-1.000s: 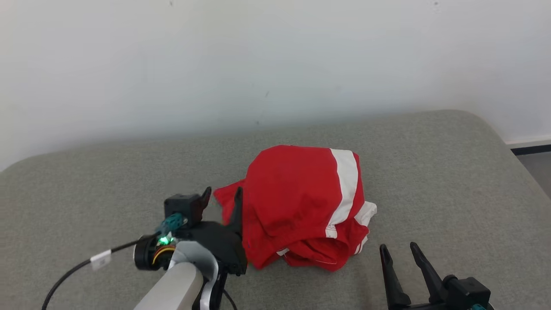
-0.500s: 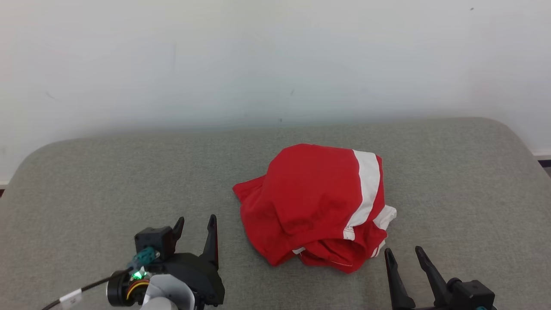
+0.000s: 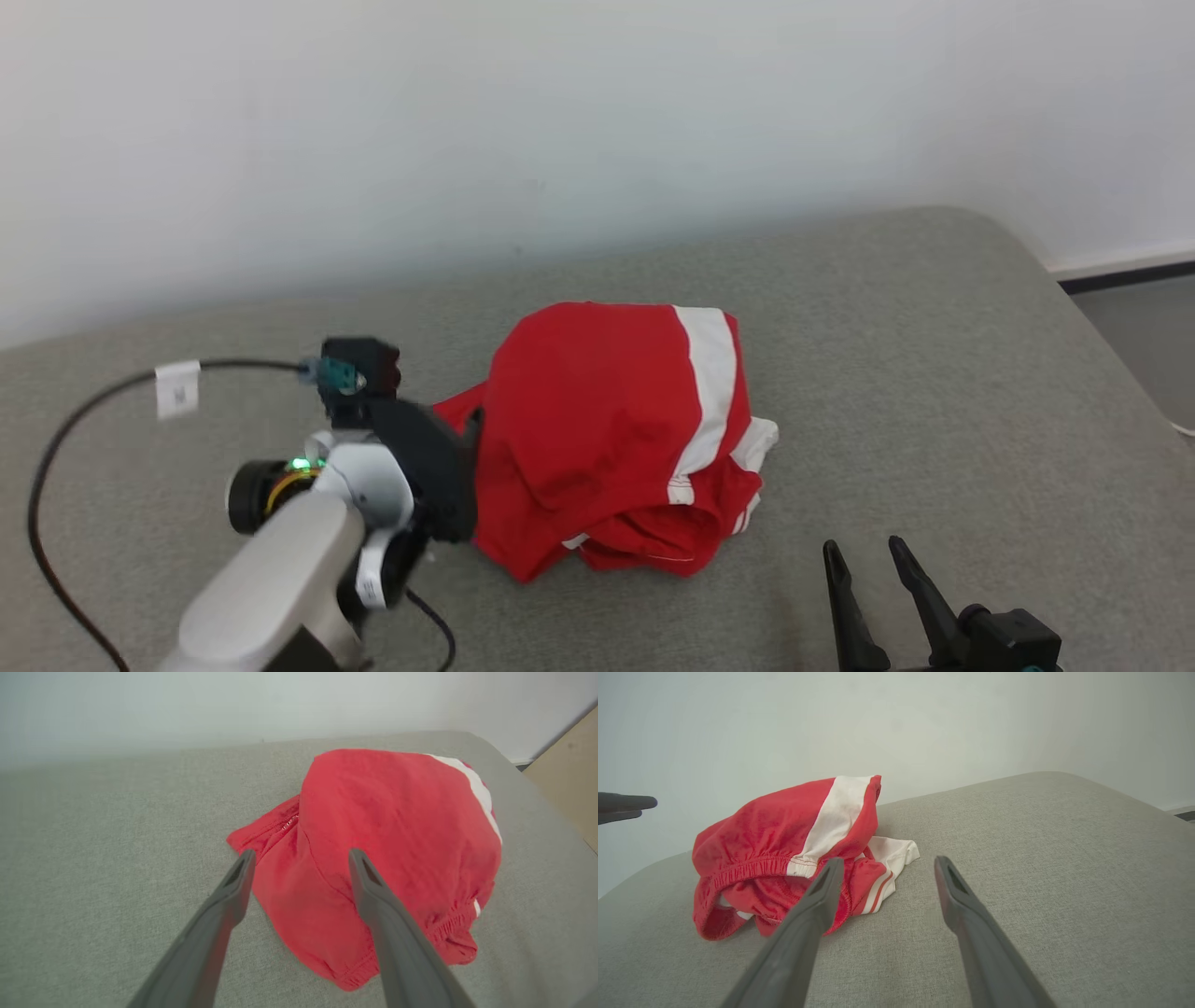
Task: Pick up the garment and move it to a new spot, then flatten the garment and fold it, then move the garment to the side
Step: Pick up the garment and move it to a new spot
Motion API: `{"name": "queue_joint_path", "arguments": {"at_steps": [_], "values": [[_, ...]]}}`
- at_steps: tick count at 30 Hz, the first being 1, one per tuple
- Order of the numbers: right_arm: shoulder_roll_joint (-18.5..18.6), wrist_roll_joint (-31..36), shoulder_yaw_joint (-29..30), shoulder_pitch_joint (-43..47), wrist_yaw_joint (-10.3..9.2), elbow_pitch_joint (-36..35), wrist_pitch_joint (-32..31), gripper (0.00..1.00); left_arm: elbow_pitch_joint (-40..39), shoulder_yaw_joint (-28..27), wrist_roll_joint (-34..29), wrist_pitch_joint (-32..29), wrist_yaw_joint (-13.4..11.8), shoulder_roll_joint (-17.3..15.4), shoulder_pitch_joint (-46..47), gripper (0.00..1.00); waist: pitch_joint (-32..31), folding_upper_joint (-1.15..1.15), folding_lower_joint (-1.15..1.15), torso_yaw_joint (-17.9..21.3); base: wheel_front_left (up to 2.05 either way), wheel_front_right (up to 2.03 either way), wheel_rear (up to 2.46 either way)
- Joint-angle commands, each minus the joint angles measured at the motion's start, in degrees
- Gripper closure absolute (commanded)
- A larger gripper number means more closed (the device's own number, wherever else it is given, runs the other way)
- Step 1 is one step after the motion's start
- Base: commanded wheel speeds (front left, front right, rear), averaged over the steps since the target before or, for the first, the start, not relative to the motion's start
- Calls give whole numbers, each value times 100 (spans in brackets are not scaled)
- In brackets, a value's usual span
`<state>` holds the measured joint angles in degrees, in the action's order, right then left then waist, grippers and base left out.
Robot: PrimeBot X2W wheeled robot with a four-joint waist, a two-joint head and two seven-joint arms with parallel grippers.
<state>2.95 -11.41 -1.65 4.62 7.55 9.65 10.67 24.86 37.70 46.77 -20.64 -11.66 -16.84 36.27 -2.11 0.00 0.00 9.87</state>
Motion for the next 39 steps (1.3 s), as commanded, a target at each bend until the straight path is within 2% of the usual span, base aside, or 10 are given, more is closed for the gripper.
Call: {"name": "queue_joint_path", "arguments": {"at_steps": [1, 15, 22, 23, 24, 25, 26, 27, 28, 39], "values": [[-13, -24, -34, -57, -12, -5, 30, 0, 92, -27, 80, -147, 23, -11, 183, 0, 181, 0, 0, 316, 0, 0, 0], [-15, -179, -198, -376, -12, -22, 166, 0, 1374, 87, 183, -1742, -49, -205, 1419, 0, 890, 0, 0, 1164, 0, 0, 0], [-15, -265, -277, -441, -12, 21, 231, 0, 1402, -48, 418, -2021, -33, -332, 1428, 0, 994, 0, 0, 1267, 0, 0, 0], [-15, -263, -288, -438, -12, 30, 235, 0, 1379, -53, 437, -2037, -18, -341, 1427, 15, 993, 0, 0, 1250, 0, 0, 0], [-15, -265, -304, -438, -12, 42, 240, 0, 1363, -42, 455, -2069, 13, -348, 1415, 41, 984, 0, 0, 1233, 0, 0, 0], [-15, -265, -304, -438, -12, 42, 240, 0, 1363, -42, 455, -2069, 13, -348, 1415, 41, 984, 0, 0, 1233, 0, 0, 0], [-15, -263, -326, -442, -12, 56, 244, 0, 1348, -54, 508, -2092, 35, -338, 1385, 68, 970, 0, 0, 1218, 0, 0, 0], [-15, -255, -345, -445, -12, 69, 244, 0, 1330, -73, 532, -2116, 62, -317, 1348, 78, 949, 0, 0, 1202, 0, 0, 0], [-15, -252, -365, -450, -12, 79, 242, 0, 1311, -97, 575, -2133, 102, -289, 1304, 98, 932, 0, 0, 1189, 0, 0, 0], [-15, -132, -417, -367, -12, 49, 142, 0, 1121, -234, 668, -1592, 263, -179, 1236, 100, 690, 0, 0, 878, 0, 0, 0]]}}
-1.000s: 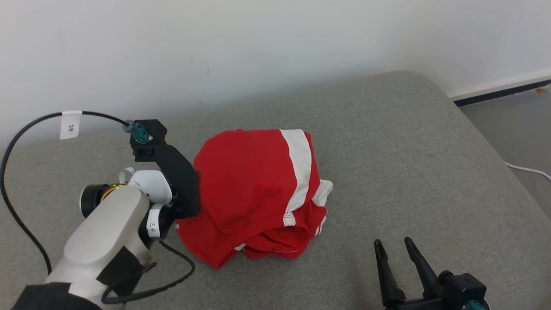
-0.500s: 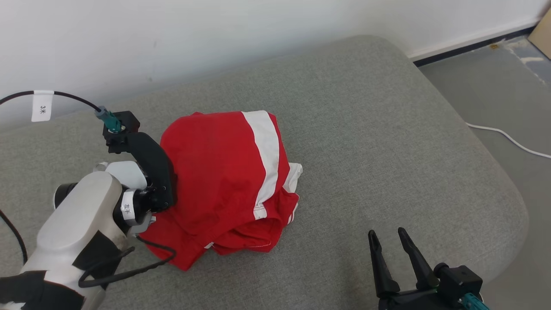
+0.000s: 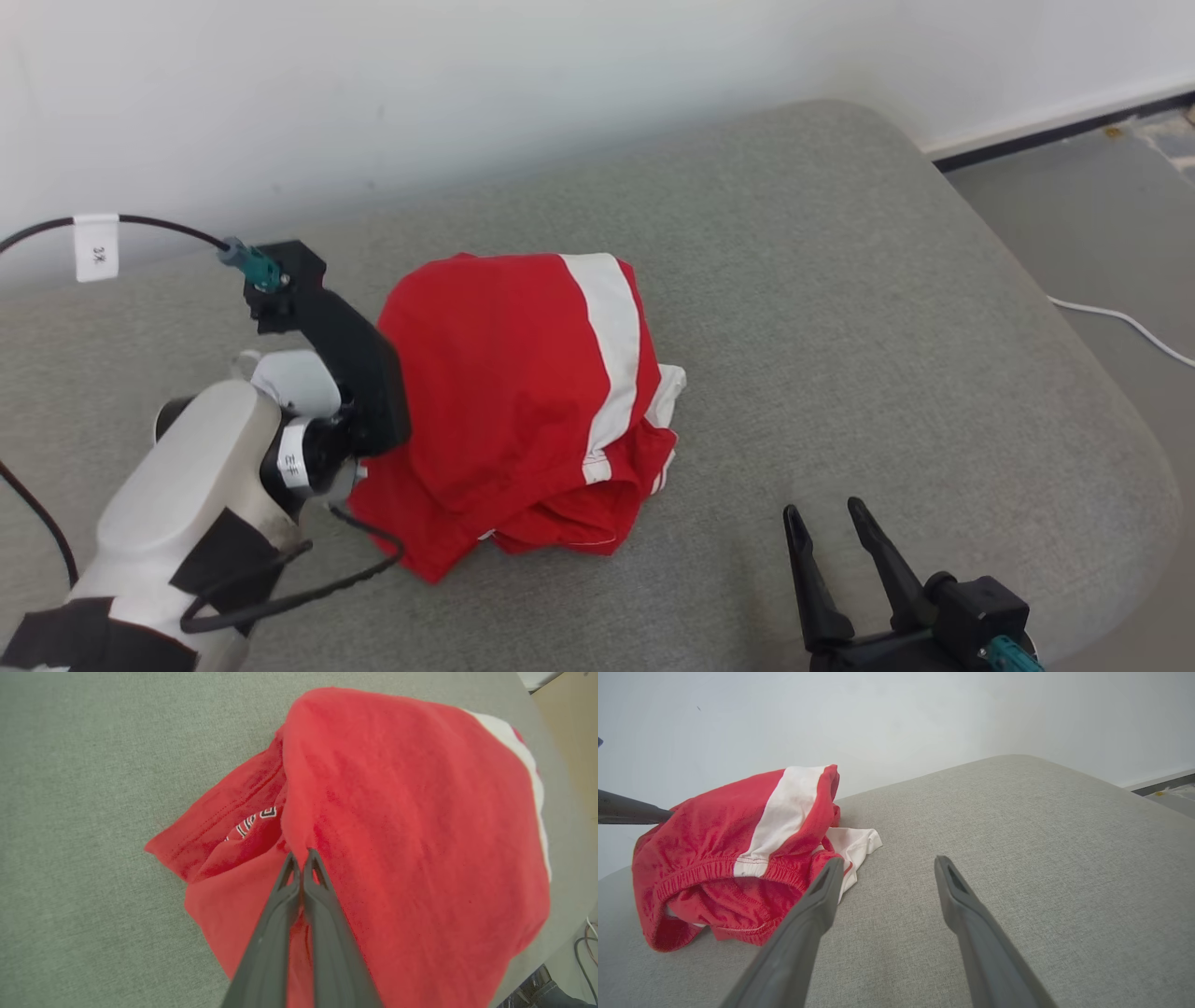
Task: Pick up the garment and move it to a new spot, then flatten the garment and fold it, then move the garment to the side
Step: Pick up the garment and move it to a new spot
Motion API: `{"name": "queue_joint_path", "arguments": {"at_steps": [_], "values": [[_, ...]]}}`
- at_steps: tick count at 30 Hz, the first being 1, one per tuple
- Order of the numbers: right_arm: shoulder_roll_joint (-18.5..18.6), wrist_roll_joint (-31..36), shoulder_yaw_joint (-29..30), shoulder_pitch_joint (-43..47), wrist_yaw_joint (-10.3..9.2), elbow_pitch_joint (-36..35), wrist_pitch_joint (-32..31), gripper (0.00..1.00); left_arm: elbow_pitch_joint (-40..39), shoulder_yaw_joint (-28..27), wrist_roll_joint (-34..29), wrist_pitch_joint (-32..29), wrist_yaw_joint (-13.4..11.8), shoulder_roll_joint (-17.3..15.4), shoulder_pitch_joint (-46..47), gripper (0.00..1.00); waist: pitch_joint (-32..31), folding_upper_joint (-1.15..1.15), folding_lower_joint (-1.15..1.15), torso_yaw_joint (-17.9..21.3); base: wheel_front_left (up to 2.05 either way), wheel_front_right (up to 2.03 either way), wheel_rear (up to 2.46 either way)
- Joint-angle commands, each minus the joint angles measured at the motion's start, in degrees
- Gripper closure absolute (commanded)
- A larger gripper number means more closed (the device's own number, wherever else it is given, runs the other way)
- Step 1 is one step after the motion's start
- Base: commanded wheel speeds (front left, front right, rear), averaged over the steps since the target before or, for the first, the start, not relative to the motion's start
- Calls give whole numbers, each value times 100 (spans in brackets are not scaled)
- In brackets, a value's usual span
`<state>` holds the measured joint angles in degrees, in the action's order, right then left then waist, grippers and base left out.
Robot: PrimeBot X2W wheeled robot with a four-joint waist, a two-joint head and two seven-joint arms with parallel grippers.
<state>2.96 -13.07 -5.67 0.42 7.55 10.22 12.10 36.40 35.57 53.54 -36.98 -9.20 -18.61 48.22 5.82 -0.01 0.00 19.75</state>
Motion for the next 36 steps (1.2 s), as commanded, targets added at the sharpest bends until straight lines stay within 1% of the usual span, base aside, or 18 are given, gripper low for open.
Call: {"name": "queue_joint_path", "arguments": {"at_steps": [1, 4, 5, 7, 9, 13, 18, 24, 29, 30, 36], "values": [[-16, 45, -33, 82, -12, -11, -24, 0, -73, -45, -1, 100, 67, -3, 86, 100, -143, 1, 0, -164, 0, 0, 0], [-15, 16, -144, 128, -12, -48, -51, 0, -367, -221, 286, 42, 335, 4, 192, 100, -272, 1, 0, -324, 0, 0, 0], [-15, -1, -151, 147, -12, -67, -55, 0, -509, -253, 311, -11, 410, -46, 278, 100, -304, 1, 0, -407, 0, 0, 0], [-12, -23, -192, 190, -12, -77, -63, 0, -797, -280, 292, -110, 494, -220, 433, 100, -385, 1, 0, -576, 0, 0, 0], [-16, -55, -194, 249, -12, -47, -62, 0, -1077, -319, 303, -168, 524, -306, 565, 100, -509, 1, 0, -762, 0, 0, 0], [-12, -127, -264, 308, -12, -33, -47, 0, -1521, -483, 266, -216, 382, -485, 875, 100, -653, 1, 0, -1105, 0, 0, 0], [-12, -179, -403, 320, -12, 5, -25, 0, -1716, -584, 125, -156, 249, -635, 1126, 100, -760, 1, 0, -1514, 0, 0, 0], [-15, -266, -540, 276, -12, 31, 34, 0, -1631, -687, -89, 46, 153, -884, 1343, 100, -776, 1, 0, -1905, 0, 0, 0], [-11, -326, -695, 364, -12, 2, 62, 0, -1455, -669, -395, 249, 71, -1131, 1501, 100, -702, 1, 0, -2349, 0, 0, 0], [-11, -326, -695, 364, -12, 2, 62, 0, -1455, -669, -395, 249, 71, -1131, 1501, 100, -702, 1, 0, -2349, 0, 0, 0], [-11, -268, -784, 281, -12, -125, 16, 0, -1219, -674, -693, 548, 14, -1378, 1490, 100, -425, 1, 0, -2904, 0, 0, 0]]}}
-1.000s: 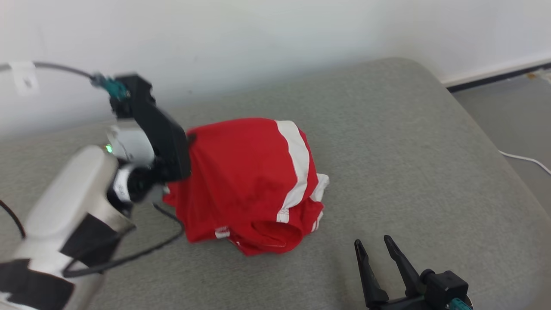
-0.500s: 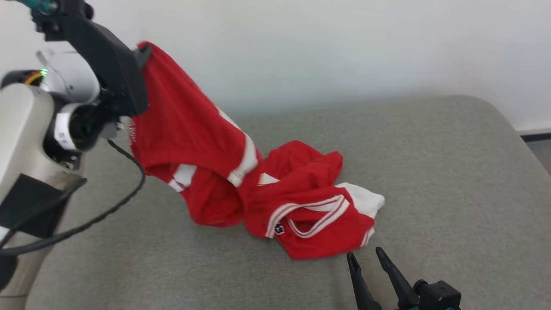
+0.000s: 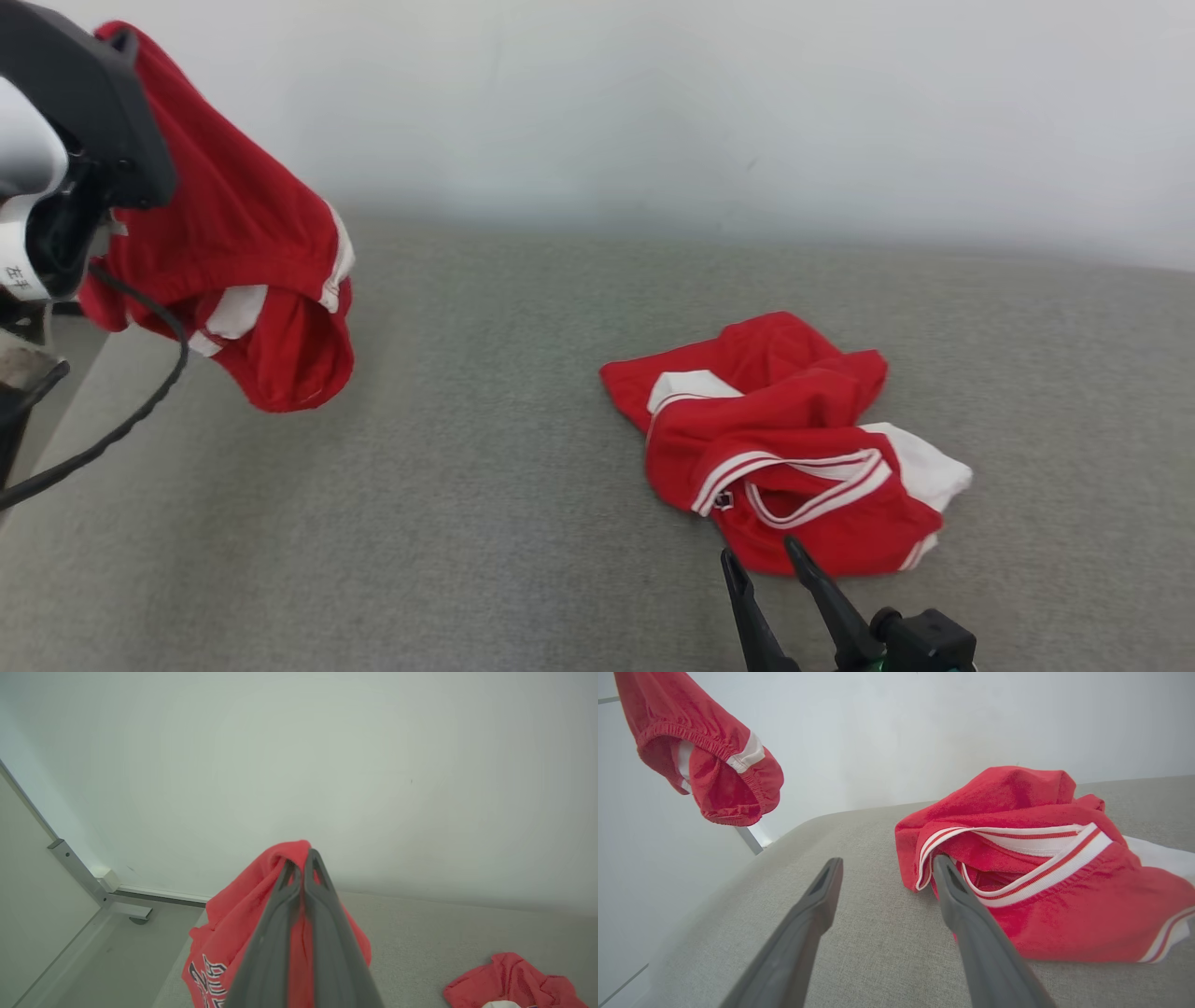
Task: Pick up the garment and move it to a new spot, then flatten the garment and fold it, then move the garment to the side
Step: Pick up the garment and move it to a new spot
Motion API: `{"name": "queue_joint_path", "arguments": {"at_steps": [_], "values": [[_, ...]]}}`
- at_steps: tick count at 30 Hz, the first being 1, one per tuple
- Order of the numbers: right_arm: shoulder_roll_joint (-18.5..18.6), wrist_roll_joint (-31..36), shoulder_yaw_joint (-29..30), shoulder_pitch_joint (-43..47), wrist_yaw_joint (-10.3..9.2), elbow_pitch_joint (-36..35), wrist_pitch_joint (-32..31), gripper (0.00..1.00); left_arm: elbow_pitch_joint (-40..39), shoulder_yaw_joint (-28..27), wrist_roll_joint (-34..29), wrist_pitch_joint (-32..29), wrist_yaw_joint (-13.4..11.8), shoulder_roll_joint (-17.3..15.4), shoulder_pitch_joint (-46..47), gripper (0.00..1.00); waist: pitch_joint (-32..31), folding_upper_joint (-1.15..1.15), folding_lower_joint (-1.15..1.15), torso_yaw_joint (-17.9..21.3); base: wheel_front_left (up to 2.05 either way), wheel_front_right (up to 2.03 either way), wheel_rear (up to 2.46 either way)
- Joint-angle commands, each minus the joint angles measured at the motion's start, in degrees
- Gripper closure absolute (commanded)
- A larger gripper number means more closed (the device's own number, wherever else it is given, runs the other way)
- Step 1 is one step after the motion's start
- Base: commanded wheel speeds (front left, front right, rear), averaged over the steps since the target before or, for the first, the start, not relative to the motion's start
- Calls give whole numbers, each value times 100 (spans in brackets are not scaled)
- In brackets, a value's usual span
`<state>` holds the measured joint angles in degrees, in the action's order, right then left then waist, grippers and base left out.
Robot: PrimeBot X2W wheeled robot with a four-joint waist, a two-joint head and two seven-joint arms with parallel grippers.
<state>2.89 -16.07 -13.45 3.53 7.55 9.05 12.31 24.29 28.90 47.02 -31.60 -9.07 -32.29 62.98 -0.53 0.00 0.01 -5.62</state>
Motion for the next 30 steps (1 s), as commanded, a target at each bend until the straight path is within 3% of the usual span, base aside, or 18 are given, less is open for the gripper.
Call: {"name": "queue_joint_path", "arguments": {"at_steps": [1, 7, 9, 17, 18, 19, 20, 23, 30], "values": [[-3, 59, -6, -55, -12, -34, -12, 0, 39, -30, -53, 119, -15, -28, -19, 100, 264, 0, -1, -450, 0, 0, 0], [-4, 271, -34, -242, -12, -313, -245, 0, 531, -228, -22, 862, -64, -62, -467, 100, 654, 0, -1, -770, 0, 0, 0], [-6, 339, -75, -290, -12, -395, -331, 0, 703, -164, -196, 1098, -47, -184, -621, 100, 751, 0, -1, -746, 0, 0, 0], [-5, 542, -151, -337, -12, -665, -642, 0, 1550, -441, 88, 2011, 17, 92, -1314, 100, 1031, 0, -1, -452, 0, 0, 0], [-6, 571, -153, -331, -12, -696, -672, 0, 1663, -445, 116, 2068, 32, 135, -1382, 76, 1054, 0, -1, -404, 0, 0, 0], [-6, 587, -139, -325, -12, -731, -698, 0, 1766, -451, 145, 2126, 36, 188, -1448, 8, 1080, 0, -1, -355, 0, 0, 0], [-6, 613, -127, -317, -12, -750, -714, 0, 1869, -460, 155, 2189, 33, 220, -1501, 0, 1100, 0, -1, -307, 0, 0, 0], [-7, 630, -76, -241, -12, -772, -744, 0, 2188, -451, 275, 2124, 73, 373, -1630, 0, 1070, 0, -1, -197, 0, 0, 0], [-7, 701, -30, -117, -12, -718, -671, 0, 2530, -136, -6, 1951, 234, 352, -1335, 0, 731, 0, -1, -57, 0, 0, 0]]}}
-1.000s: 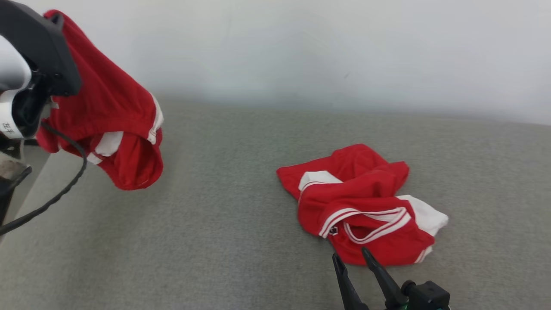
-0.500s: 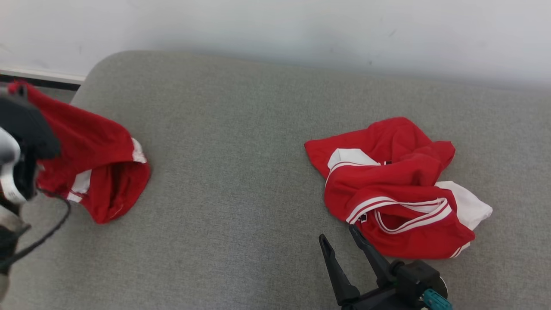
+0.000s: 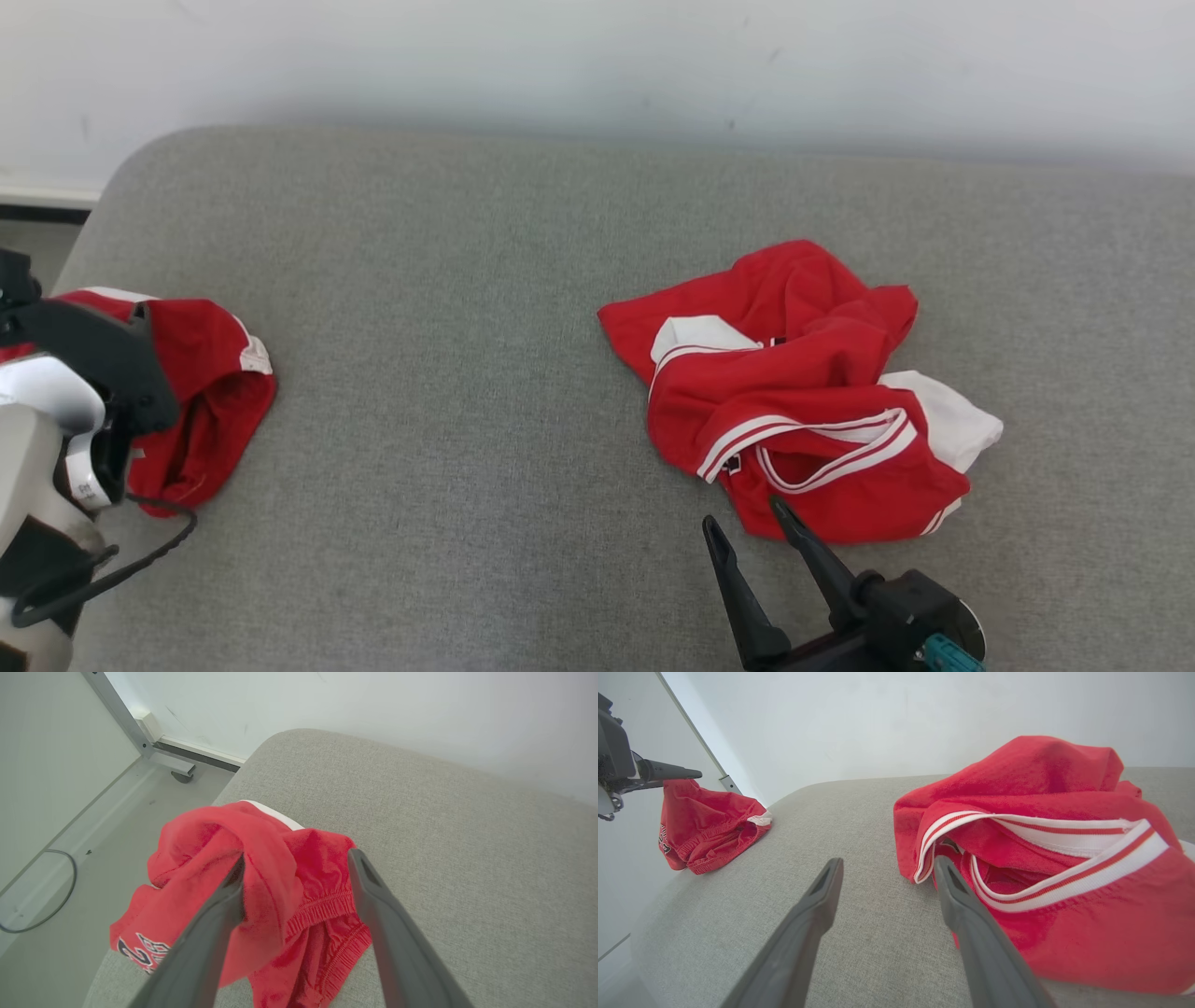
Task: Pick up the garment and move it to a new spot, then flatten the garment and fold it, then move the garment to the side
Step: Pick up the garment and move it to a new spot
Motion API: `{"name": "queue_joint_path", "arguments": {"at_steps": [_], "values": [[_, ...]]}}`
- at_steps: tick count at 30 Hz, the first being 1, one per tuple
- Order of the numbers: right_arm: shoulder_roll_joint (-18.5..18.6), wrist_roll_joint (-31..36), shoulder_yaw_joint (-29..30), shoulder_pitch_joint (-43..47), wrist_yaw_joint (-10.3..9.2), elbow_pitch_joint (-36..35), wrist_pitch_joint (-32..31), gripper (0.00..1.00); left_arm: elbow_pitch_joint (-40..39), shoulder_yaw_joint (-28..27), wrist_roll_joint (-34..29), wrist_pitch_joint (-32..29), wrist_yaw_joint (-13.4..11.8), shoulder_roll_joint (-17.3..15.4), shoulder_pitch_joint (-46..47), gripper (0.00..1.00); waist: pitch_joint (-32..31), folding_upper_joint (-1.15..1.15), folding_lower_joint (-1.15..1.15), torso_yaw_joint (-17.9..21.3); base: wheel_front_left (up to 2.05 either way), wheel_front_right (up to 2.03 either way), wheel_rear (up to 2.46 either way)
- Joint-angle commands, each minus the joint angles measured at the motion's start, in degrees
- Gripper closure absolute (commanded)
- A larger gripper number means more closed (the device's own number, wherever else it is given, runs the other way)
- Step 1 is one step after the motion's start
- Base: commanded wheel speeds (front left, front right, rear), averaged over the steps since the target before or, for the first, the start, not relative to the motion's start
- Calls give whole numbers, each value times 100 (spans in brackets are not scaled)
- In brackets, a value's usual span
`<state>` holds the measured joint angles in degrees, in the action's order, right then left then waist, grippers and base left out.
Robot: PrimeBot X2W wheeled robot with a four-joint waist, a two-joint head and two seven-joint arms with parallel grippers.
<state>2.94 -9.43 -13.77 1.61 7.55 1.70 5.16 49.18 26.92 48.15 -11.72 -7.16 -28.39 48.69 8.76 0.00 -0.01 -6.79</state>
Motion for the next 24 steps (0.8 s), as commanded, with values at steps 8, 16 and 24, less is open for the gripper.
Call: {"name": "queue_joint_path", "arguments": {"at_steps": [8, 16, 24], "values": [[-11, 135, 207, 280, -12, 138, 150, 0, -20, 498, -487, -326, 157, -49, 409, 0, -774, 0, 1, 145, 0, 0, 0], [-10, 296, 644, 415, -12, 147, 197, 0, -443, 951, -867, -904, 228, -149, 834, 0, -1176, 0, 1, 358, 0, 0, 0], [-11, 399, 1050, 489, -12, 157, 234, 0, -1428, 910, -689, -1001, 216, 57, 955, 0, -1353, 0, 1, 704, 0, 0, 0]]}}
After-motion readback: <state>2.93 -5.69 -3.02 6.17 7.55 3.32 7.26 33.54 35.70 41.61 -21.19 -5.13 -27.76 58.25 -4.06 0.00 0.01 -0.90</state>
